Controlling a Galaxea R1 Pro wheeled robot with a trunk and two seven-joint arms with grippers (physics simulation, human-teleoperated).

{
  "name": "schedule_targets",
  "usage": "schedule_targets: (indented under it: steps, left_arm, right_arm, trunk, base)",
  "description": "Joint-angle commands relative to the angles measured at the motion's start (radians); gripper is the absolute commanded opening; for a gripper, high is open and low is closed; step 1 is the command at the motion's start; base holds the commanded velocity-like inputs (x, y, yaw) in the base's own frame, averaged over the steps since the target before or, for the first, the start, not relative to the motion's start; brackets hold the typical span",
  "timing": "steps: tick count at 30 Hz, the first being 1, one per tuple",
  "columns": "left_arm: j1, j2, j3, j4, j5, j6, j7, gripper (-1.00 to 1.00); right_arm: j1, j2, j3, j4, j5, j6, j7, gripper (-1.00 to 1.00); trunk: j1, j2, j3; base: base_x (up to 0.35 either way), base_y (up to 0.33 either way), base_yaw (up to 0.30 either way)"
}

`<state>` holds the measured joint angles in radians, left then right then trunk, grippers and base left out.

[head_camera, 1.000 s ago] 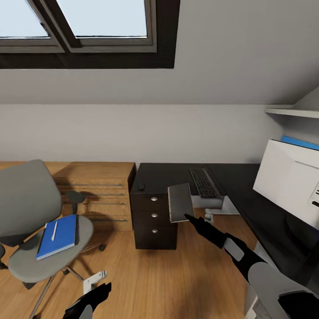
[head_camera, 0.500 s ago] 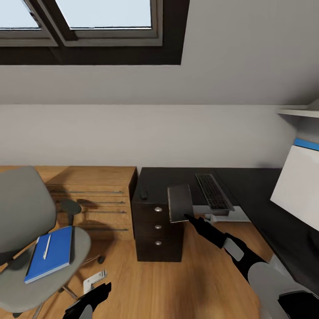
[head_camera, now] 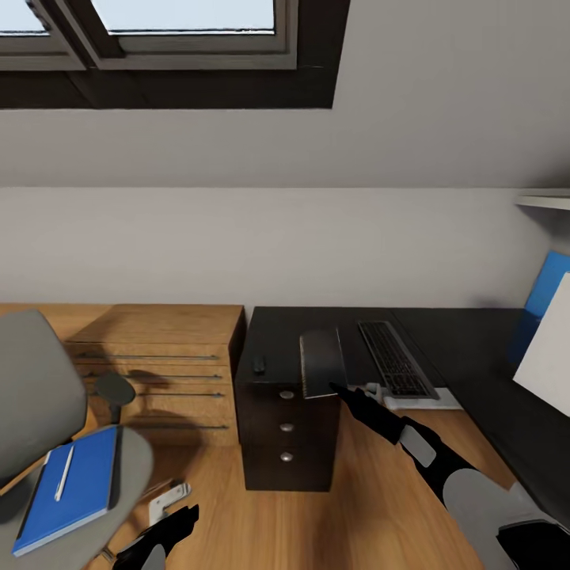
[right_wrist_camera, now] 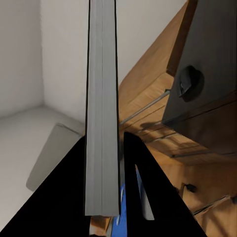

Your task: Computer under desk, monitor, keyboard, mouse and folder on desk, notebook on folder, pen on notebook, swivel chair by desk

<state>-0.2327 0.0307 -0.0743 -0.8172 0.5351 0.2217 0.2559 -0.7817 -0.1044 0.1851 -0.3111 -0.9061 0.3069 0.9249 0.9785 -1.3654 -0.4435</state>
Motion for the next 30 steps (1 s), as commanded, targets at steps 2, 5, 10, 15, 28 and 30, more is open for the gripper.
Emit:
schedule_targets:
  steps: [2, 5, 10, 15, 28, 30]
  left_arm:
    - [0.000, 0.001, -0.006, -0.002, 0.009, 0.002, 0.010, 1.00]
    - [0.000, 0.001, -0.006, -0.002, 0.009, 0.002, 0.010, 1.00]
    - [0.000, 0.001, -0.006, -0.002, 0.009, 0.003, 0.008, 1.00]
    - [0.000, 0.001, -0.010, -0.003, 0.009, 0.004, 0.005, 1.00]
    - [0.000, 0.002, -0.017, -0.038, 0.010, 0.004, 0.002, 1.00]
    - [0.000, 0.002, -0.017, -0.038, 0.010, 0.004, 0.002, 1.00]
  right_arm:
    - [-0.001, -0.001, 0.004, 0.000, -0.014, 0.011, 0.003, -1.00]
    - [-0.001, -0.001, 0.004, 0.006, -0.014, 0.011, 0.003, -1.00]
    - [-0.001, 0.003, 0.005, 0.016, -0.016, 0.011, 0.003, -1.00]
    - [-0.001, 0.021, 0.004, 0.024, -0.017, 0.012, 0.002, -1.00]
    - [0.000, 0.029, -0.003, 0.082, -0.236, 0.135, -0.006, -1.00]
    - [0.000, 0.030, -0.003, 0.083, -0.277, 0.138, -0.008, -1.00]
  trunk:
    - [0.000, -0.001, -0.001]
    - [0.000, -0.001, -0.001]
    - [0.000, -0.001, -0.001]
    - [0.000, -0.001, -0.001]
    - [0.012, -0.022, -0.011]
    - [0.020, -0.036, -0.017]
  base:
    - [0.257, 0.001, 0.000]
    - [0.263, 0.000, 0.000]
    - [0.220, 0.000, 0.000]
    - [0.056, 0.000, 0.000]
    - [0.004, 0.000, 0.000]
    - [0.000, 0.000, 0.000]
